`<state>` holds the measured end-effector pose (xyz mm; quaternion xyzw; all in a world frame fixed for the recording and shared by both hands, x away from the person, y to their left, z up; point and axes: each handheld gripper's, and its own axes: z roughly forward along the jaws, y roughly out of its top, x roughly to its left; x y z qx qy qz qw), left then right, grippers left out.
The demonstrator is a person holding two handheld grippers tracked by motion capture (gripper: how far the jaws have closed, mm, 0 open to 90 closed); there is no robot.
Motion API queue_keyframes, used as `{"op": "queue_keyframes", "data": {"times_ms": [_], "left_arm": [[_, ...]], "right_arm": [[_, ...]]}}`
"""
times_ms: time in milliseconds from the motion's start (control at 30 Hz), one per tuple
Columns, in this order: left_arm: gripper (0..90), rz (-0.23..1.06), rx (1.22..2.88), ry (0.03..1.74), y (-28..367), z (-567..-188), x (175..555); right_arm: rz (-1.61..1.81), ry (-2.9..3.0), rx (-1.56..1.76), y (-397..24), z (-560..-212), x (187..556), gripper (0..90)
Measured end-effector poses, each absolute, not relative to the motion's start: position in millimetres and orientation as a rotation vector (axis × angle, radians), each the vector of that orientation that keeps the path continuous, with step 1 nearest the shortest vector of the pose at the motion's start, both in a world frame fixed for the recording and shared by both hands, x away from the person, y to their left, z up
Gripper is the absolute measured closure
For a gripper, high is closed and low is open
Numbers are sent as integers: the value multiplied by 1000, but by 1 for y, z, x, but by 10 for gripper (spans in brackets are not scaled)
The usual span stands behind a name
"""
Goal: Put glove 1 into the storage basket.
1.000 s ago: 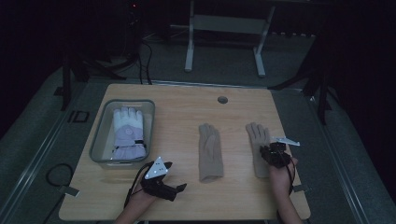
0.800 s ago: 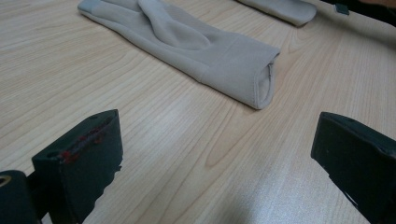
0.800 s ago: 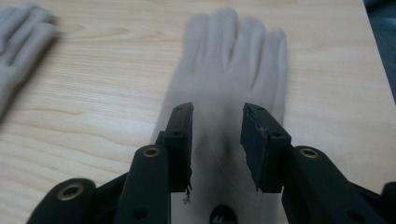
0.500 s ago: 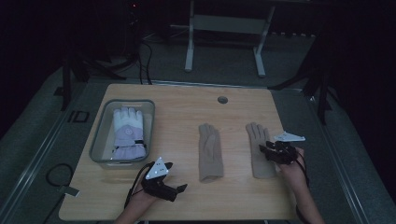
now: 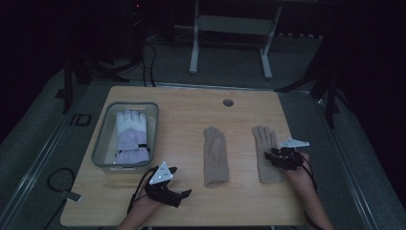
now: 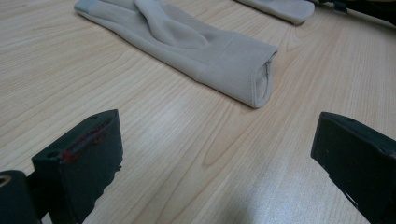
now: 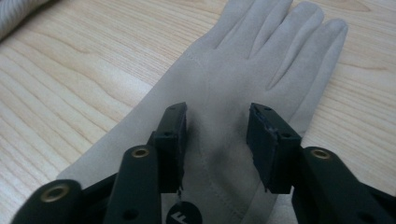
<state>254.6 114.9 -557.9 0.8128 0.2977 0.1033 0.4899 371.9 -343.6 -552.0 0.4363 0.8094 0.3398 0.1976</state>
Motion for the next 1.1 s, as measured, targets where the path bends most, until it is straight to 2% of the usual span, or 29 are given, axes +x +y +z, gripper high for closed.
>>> {"op": "queue_keyframes", "data": {"times_ms": [33, 133, 200, 500, 1100], "left_arm": [[23, 250, 1978, 721, 115, -558, 255], [23, 252, 1982, 719, 114, -558, 254], [23, 254, 1981, 718, 114, -558, 254], [23, 251, 1977, 723, 114, -558, 254], [23, 252, 1973, 720, 115, -557, 254]], "right_arm": [[957, 2252, 1229, -343, -553, 371, 614], [948, 2215, 1238, -338, -554, 366, 780], [925, 2182, 1267, -334, -554, 364, 816], [878, 2076, 1353, -322, -542, 359, 844], [1014, 1982, 1370, -289, -489, 349, 844]]}}
